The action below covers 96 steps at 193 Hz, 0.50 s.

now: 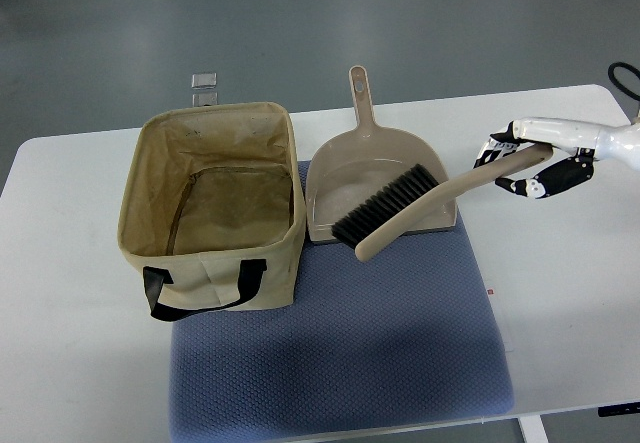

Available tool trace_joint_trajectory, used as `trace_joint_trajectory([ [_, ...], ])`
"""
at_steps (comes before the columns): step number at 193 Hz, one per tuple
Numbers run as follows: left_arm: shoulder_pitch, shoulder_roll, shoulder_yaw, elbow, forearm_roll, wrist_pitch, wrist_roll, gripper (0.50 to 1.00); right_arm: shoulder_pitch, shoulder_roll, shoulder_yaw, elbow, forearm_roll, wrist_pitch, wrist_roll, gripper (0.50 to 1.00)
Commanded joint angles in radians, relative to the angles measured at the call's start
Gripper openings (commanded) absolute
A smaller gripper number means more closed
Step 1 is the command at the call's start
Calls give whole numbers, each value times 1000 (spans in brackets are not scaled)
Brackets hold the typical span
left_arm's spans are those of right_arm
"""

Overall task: Put pink broom in yellow bag with right hand
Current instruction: 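Lift the brush with the right hand up off the mat, then carry the brush over the fabric bag and lower it inside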

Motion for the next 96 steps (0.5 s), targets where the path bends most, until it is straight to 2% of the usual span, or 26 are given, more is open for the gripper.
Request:
trace_joint_trajectory([
  [1, -1, 0, 0, 0, 0, 0, 0, 1000, -2, -44, 64, -8, 5, 45, 0, 500],
  [33, -1, 0, 0, 0, 0, 0, 0, 1000, 1, -61, 129, -70, 14, 81, 0, 500],
  [56, -1, 0, 0, 0, 0, 0, 0, 1000, 64, -53, 178, -128, 17, 134, -6, 500],
  [75, 1, 0, 0, 0, 0, 0, -1, 1000, 93, -49, 196, -148, 21, 148, -11, 500],
  [96, -1, 0, 0, 0, 0, 0, -1, 1000, 152, 23, 199, -166, 13, 156, -20, 500],
])
